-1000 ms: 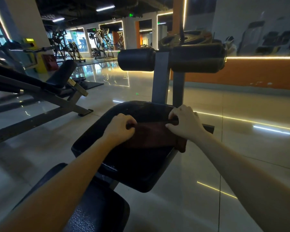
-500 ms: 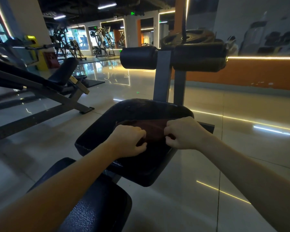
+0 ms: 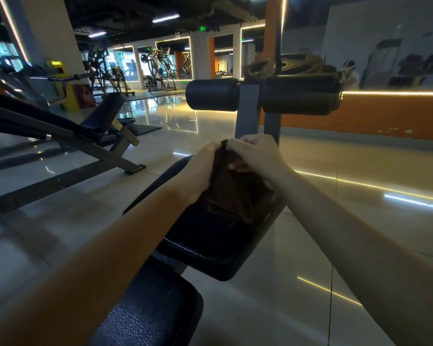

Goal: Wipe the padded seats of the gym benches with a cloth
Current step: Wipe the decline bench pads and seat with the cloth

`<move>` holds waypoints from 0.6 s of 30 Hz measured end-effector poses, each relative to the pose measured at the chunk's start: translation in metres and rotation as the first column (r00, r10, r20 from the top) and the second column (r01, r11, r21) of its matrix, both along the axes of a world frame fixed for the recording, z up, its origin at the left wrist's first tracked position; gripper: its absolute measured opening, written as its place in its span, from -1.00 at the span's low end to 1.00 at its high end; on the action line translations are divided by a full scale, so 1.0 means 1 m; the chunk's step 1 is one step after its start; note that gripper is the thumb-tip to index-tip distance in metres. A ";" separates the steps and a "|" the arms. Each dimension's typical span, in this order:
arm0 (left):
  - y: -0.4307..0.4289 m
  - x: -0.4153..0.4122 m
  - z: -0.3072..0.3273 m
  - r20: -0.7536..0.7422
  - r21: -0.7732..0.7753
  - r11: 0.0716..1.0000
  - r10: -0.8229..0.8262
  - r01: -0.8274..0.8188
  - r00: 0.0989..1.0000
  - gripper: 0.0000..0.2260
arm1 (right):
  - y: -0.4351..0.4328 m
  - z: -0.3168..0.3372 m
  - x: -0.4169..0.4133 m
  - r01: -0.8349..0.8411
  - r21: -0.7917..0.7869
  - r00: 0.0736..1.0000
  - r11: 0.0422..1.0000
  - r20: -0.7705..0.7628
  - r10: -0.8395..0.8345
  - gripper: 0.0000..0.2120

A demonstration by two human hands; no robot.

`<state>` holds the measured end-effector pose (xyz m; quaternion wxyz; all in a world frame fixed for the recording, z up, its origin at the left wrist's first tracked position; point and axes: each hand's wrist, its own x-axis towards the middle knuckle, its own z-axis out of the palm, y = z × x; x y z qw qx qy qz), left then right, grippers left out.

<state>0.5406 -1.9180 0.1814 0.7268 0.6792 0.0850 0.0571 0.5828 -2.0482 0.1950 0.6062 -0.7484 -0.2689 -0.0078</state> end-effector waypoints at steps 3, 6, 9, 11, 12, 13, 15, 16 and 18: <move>0.006 -0.009 0.005 0.077 -0.039 0.993 -0.107 0.111 0.991 -0.69 | -0.002 0.009 -0.005 -0.047 -0.146 0.982 0.988 0.173 0.072 -0.79; 0.012 -0.013 0.009 0.091 -0.022 0.994 -0.109 0.111 0.990 -0.62 | -0.014 0.010 -0.001 0.004 -0.102 0.951 0.995 0.307 0.028 -0.79; 0.009 -0.019 0.015 0.042 0.091 0.990 -0.113 0.108 0.993 -0.68 | -0.029 0.004 0.010 0.062 -0.122 0.935 0.991 0.356 -0.015 -0.84; 0.003 -0.023 0.020 0.029 0.124 0.980 -0.163 0.158 0.986 -0.71 | -0.044 -0.002 0.017 -0.110 -0.250 0.979 0.962 0.138 0.148 -0.59; 0.000 -0.024 0.022 0.025 0.134 0.975 -0.180 0.176 0.983 -0.71 | -0.052 -0.004 0.017 -0.223 -0.304 0.973 0.926 -0.017 0.229 -0.54; -0.002 -0.025 0.023 0.022 0.150 0.972 -0.187 0.182 0.982 -0.71 | -0.060 -0.008 0.016 -0.326 -0.344 0.945 0.881 -0.146 0.292 -0.53; -0.006 -0.024 0.022 0.028 0.250 0.954 -0.177 0.165 0.984 -0.71 | -0.075 -0.019 0.016 -0.423 -0.359 0.899 0.832 -0.279 0.337 -0.58; -0.009 -0.022 0.019 0.037 0.323 0.935 -0.167 0.146 0.985 -0.73 | -0.082 -0.025 0.015 -0.420 -0.318 0.895 0.850 -0.299 0.330 -0.60; -0.016 -0.015 0.008 0.058 0.406 0.907 -0.146 0.110 0.988 -0.81 | -0.095 -0.041 0.021 -0.319 -0.181 0.911 0.930 -0.329 0.248 -0.60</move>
